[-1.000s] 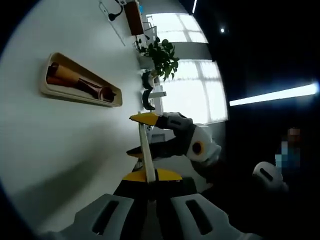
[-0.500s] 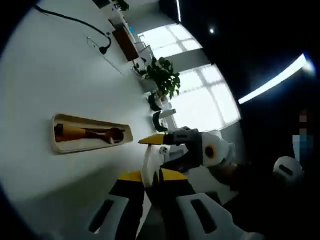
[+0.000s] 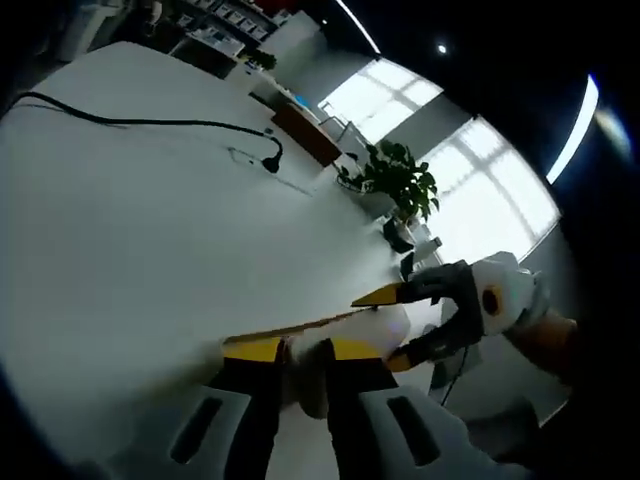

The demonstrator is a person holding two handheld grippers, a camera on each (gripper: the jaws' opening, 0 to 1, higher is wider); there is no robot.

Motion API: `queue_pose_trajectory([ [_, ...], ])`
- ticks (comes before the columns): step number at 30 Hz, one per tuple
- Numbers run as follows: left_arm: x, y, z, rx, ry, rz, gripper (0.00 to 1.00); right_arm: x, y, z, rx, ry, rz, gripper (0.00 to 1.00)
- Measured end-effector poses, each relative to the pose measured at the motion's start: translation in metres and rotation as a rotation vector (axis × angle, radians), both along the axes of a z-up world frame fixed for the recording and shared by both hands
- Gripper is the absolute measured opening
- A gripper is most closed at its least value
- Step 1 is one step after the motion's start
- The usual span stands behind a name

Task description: Arrange the utensils inside the cutlery case until each visible utensil rests in its matching compartment.

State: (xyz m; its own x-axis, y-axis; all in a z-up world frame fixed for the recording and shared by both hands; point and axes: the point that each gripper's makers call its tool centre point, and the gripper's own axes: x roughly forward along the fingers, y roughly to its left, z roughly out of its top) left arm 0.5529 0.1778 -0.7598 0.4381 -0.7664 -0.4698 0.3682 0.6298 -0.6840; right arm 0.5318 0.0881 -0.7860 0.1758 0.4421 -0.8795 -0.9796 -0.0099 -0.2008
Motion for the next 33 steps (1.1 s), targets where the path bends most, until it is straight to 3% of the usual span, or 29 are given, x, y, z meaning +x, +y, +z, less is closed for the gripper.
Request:
queue_pose_trajectory([
  [4,0.013,0.005,-0.001,0.009,0.0,0.024,0.14,0.004,0.003,-0.007,0.006,0.075,-0.054,0.39],
  [9,0.015,0.012,-0.011,0.025,0.017,0.027,0.13,0.006,0.009,-0.014,-0.014,0.073,-0.044,0.39],
  [17,0.012,0.02,-0.037,0.133,0.022,0.022,0.14,0.004,0.014,-0.029,-0.056,0.07,-0.016,0.39],
  [18,0.011,0.02,-0.037,0.131,0.006,0.019,0.14,0.004,0.013,-0.031,-0.062,0.067,-0.012,0.39],
  [20,0.009,0.021,-0.037,0.1,0.041,0.042,0.16,0.003,0.012,-0.034,-0.069,0.072,-0.018,0.39],
  [23,0.01,0.026,-0.039,0.107,0.034,0.058,0.22,0.001,0.013,-0.035,-0.069,0.083,-0.025,0.39],
  [33,0.006,0.028,-0.041,0.1,0.05,0.063,0.24,0.006,0.013,-0.036,-0.078,0.058,0.021,0.39],
])
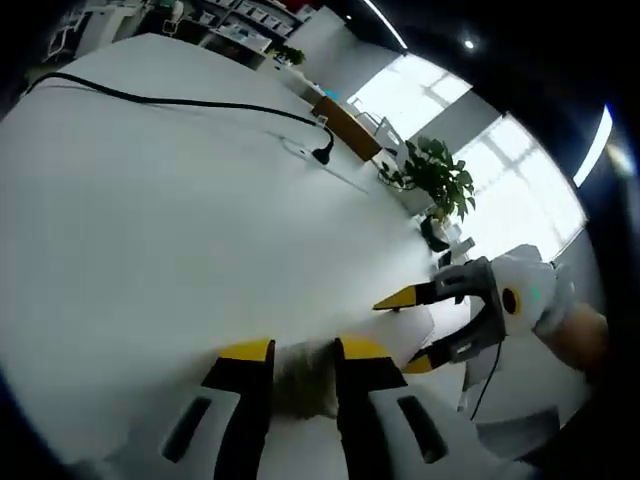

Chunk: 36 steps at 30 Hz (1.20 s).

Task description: Arrange the utensils inside the cutlery case until each visible utensil rests in its matching compartment.

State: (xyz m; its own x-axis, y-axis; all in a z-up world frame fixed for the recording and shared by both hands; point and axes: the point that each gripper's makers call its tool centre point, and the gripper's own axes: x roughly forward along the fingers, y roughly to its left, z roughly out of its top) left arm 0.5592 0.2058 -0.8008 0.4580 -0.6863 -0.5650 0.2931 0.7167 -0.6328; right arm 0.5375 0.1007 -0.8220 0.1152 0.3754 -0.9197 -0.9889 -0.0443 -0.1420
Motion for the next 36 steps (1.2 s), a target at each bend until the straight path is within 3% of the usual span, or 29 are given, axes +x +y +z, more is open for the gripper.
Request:
queue_pose_trajectory([
  [8,0.002,-0.003,0.0,0.024,-0.018,-0.005,0.25,0.001,-0.002,-0.001,0.011,0.035,0.007,0.4],
  [10,0.002,-0.004,-0.001,0.042,-0.023,-0.023,0.26,0.0,-0.003,-0.002,0.001,0.069,0.003,0.4],
  [15,0.005,-0.006,0.002,0.089,-0.071,-0.05,0.23,-0.001,-0.004,-0.001,-0.001,0.099,-0.008,0.42],
  [18,0.006,-0.004,0.0,0.098,-0.068,-0.049,0.23,-0.002,-0.014,0.003,0.006,0.106,-0.027,0.52],
  [19,0.006,-0.002,0.001,0.093,-0.073,-0.044,0.24,-0.002,-0.021,0.013,0.046,0.123,-0.068,0.52],
  [23,0.009,0.005,0.009,0.048,-0.085,-0.019,0.24,-0.002,-0.038,0.042,0.181,0.209,-0.194,0.43],
  [25,0.009,0.009,0.011,0.056,-0.089,-0.014,0.24,0.008,-0.055,0.058,0.239,0.197,-0.274,0.35],
  [26,0.01,0.01,0.014,0.061,-0.097,-0.013,0.24,0.012,-0.068,0.065,0.259,0.204,-0.33,0.27],
  [27,0.011,0.01,0.017,0.061,-0.107,-0.015,0.23,0.013,-0.075,0.068,0.267,0.213,-0.361,0.13],
  [28,0.011,0.008,0.021,0.06,-0.111,-0.02,0.22,0.009,-0.084,0.07,0.259,0.228,-0.387,0.01],
  [30,0.009,0.002,0.027,0.061,-0.115,-0.05,0.18,0.006,-0.095,0.065,0.217,0.224,-0.437,0.0],
  [31,0.002,-0.003,0.027,0.079,-0.102,-0.109,0.14,0.001,-0.097,0.062,0.191,0.233,-0.445,0.0],
  [33,-0.004,-0.011,0.028,0.114,-0.099,-0.176,0.06,-0.014,-0.099,0.052,0.115,0.264,-0.428,0.0],
  [36,-0.012,-0.021,0.026,0.196,-0.114,-0.265,0.01,-0.013,-0.102,0.042,0.066,0.239,-0.419,0.0],
])
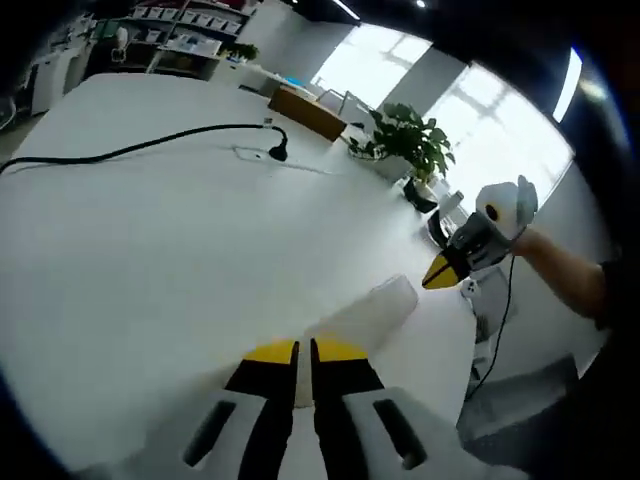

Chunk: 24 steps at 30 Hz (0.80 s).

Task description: Arrange the utensils inside the cutlery case until each visible utensil rests in its matching compartment.

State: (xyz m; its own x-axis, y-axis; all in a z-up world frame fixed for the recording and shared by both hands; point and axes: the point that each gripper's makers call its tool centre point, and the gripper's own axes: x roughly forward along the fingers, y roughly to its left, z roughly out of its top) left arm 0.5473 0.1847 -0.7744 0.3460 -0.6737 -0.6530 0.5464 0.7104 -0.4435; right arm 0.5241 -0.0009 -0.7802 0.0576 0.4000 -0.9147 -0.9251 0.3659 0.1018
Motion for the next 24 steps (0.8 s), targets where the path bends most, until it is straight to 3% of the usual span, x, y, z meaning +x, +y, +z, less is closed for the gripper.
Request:
queue_pose_trajectory([
  [3,-0.005,-0.01,-0.006,0.045,0.009,-0.045,0.0,0.001,0.0,-0.004,-0.044,0.012,-0.017,0.0],
  [7,-0.016,-0.012,-0.022,0.168,0.004,-0.125,0.0,0.005,-0.007,-0.014,-0.126,-0.005,0.007,0.0],
  [8,-0.011,-0.018,-0.017,0.122,-0.021,-0.104,0.0,0.004,-0.01,-0.016,-0.147,0.003,0.006,0.0],
  [12,-0.009,-0.015,-0.019,0.154,0.0,-0.122,0.0,0.005,-0.012,-0.017,-0.162,0.007,-0.008,0.0],
  [13,-0.008,-0.015,-0.019,0.163,0.015,-0.127,0.0,0.003,-0.013,-0.023,-0.182,-0.007,0.021,0.0],
  [17,-0.007,-0.015,-0.02,0.189,0.045,-0.149,0.0,0.006,-0.013,-0.02,-0.23,0.026,-0.028,0.0],
  [21,-0.008,-0.015,-0.02,0.227,0.039,-0.171,0.0,0.006,-0.015,-0.019,-0.177,0.052,-0.083,0.0],
  [24,-0.007,-0.015,-0.021,0.246,0.014,-0.182,0.0,0.004,-0.014,-0.016,-0.083,0.094,-0.103,0.0],
])
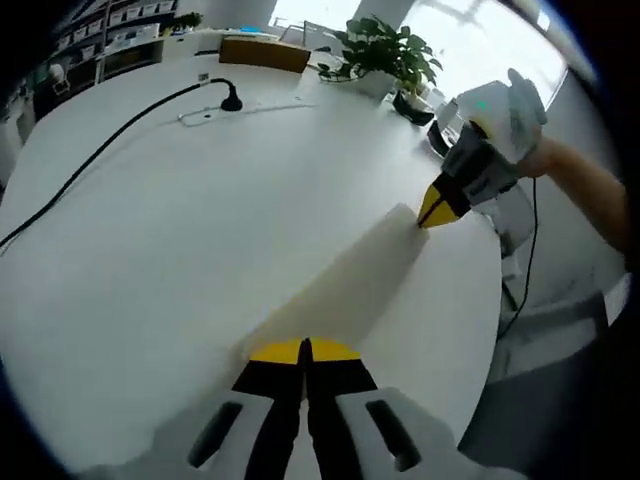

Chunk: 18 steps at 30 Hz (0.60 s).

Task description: Arrange the utensils inside the cutlery case until each visible utensil rests in its matching compartment.

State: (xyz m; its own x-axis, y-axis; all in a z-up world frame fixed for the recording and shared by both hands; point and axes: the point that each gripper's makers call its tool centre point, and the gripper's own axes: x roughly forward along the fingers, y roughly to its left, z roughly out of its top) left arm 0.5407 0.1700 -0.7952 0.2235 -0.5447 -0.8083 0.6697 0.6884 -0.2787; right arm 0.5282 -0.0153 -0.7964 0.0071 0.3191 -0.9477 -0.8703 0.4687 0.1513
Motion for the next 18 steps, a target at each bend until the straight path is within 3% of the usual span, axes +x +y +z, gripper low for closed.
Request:
queue_pose_trajectory([
  [2,0.001,0.001,0.0,0.012,-0.012,-0.008,0.0,0.012,-0.011,0.004,-0.051,-0.016,-0.143,0.0],
  [3,0.001,0.0,-0.001,0.017,-0.017,-0.015,0.0,0.025,-0.005,0.011,0.001,-0.068,-0.168,0.0],
  [5,0.001,0.0,0.0,0.019,-0.018,-0.012,0.0,0.034,0.0,0.015,0.011,-0.079,-0.206,0.0],
  [9,0.0,0.0,0.0,0.019,-0.01,-0.007,0.0,0.029,0.01,0.007,-0.054,-0.055,-0.116,0.0],
  [12,0.0,0.0,0.0,0.028,-0.015,-0.018,0.0,0.025,0.012,-0.004,-0.096,-0.03,-0.096,0.0],
  [13,-0.001,0.0,0.001,0.03,-0.014,-0.02,0.0,0.026,0.01,0.0,-0.122,-0.025,-0.049,0.0],
  [14,0.0,0.0,0.001,0.031,-0.019,-0.022,0.0,0.026,0.011,-0.001,-0.132,-0.021,-0.089,0.0],
  [16,0.001,0.0,0.001,0.032,-0.019,-0.018,0.0,0.027,0.011,-0.002,-0.159,-0.026,-0.045,0.0],
  [17,0.0,-0.001,0.001,0.03,-0.02,-0.02,0.0,0.029,0.011,-0.007,-0.154,-0.019,-0.073,0.0],
  [18,-0.001,-0.001,0.002,0.032,-0.016,-0.019,0.0,0.025,0.001,0.001,-0.209,0.004,-0.046,0.0],
])
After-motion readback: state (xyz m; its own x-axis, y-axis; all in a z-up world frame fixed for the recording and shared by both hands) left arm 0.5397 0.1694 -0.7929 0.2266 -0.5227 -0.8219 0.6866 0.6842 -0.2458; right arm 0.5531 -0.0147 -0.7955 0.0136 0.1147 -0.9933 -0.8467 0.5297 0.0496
